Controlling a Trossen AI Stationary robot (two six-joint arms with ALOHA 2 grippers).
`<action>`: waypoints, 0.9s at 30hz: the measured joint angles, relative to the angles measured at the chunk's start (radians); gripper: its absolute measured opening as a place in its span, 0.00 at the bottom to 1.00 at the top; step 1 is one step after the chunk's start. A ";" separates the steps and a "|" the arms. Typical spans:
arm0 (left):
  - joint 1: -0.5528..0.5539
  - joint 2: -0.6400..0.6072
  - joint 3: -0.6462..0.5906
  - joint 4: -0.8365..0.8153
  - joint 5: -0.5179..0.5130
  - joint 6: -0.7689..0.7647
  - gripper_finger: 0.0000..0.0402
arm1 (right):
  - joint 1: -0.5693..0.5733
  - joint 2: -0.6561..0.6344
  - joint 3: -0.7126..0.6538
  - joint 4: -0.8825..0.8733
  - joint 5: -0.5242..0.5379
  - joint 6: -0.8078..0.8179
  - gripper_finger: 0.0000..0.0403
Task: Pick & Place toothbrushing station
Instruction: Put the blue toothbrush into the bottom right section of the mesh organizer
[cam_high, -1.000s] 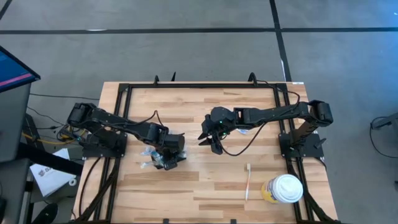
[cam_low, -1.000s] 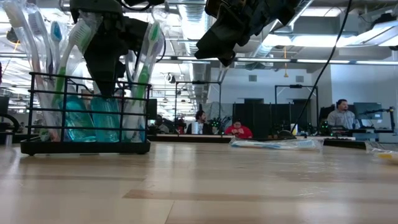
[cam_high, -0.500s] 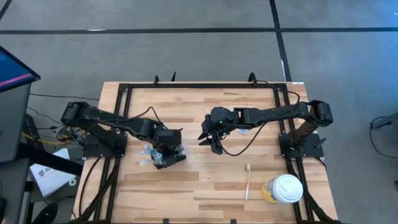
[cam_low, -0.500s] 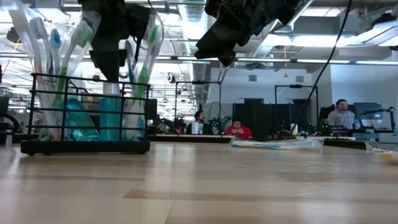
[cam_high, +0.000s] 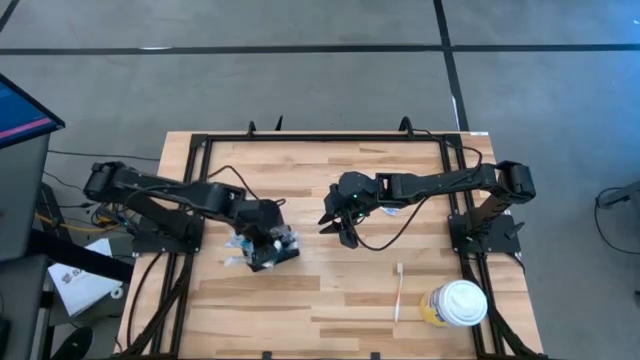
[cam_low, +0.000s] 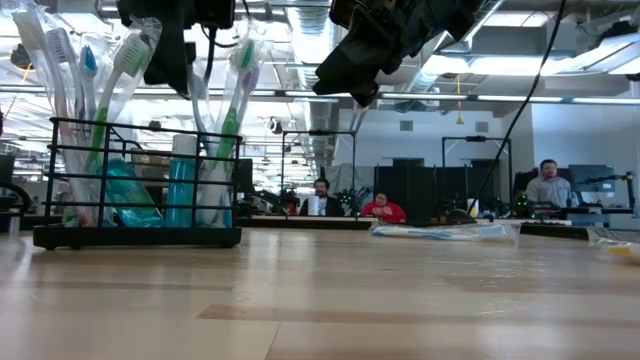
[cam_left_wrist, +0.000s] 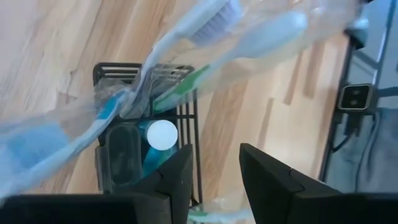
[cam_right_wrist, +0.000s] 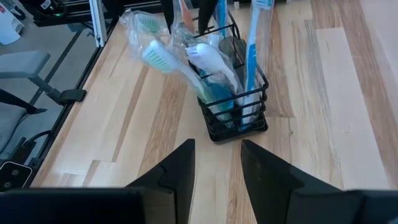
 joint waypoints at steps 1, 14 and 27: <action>0.000 -0.012 0.000 0.000 0.000 -0.001 0.32 | 0.000 0.000 0.000 0.000 0.000 0.000 0.30; 0.000 -0.174 0.000 0.016 -0.005 -0.001 0.32 | -0.006 0.000 0.000 -0.004 0.000 0.001 0.30; 0.000 -0.342 0.000 0.044 -0.151 0.009 0.32 | -0.108 -0.008 0.000 -0.324 0.000 0.081 0.30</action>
